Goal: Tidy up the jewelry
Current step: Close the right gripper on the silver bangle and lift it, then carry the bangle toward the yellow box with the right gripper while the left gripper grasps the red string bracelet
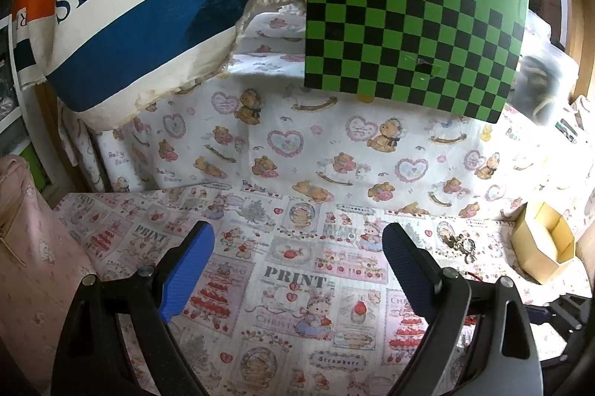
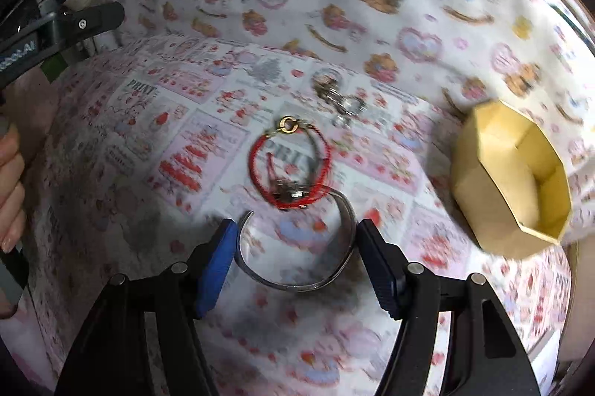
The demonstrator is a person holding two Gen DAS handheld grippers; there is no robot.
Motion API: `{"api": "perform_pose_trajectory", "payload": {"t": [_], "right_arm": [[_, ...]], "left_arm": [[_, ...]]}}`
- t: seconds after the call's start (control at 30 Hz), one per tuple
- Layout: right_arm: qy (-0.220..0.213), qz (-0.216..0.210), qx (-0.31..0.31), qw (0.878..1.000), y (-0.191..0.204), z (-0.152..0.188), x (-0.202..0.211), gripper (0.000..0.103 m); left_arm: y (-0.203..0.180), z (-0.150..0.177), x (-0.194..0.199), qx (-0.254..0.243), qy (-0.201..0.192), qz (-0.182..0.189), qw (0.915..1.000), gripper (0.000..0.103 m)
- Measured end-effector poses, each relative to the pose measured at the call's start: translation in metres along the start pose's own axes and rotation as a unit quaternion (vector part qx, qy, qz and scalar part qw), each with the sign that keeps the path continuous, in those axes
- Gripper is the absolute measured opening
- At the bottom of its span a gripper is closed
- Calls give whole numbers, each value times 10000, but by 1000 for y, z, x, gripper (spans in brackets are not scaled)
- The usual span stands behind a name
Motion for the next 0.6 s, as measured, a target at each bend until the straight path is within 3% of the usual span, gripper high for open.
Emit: {"api": "perform_pose_trajectory", "payload": {"t": [0.07,0.27,0.43,0.6], "right_arm": [[-84,134,-38,9999,-11,12,17,68],[-539,543,-416,9962,-45,4,38,68],[-1168,296,-1070,9869,-73,-3,56,68],[-1353,181,-1333,9816,-87,-3,66,68]], "left_arm": [[-2,1,0,-38,0,5,10000,91],[-20,8,-2,-150,77,246,9996,91],[-55,26,-8,-142,441,1010,9938,90],[-89,46,-18,-206,868,1565,9836,68]]}}
Point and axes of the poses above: each gripper's, at about its wrist camera, not at the fingertips, and x roughly against the way its jaws point, y to its left, z to its underside, the point moved 8 cm from there along -x, roughly the way its jaws point, and after that the axes turned 13 degrees about -y, right-handed, at the moved point
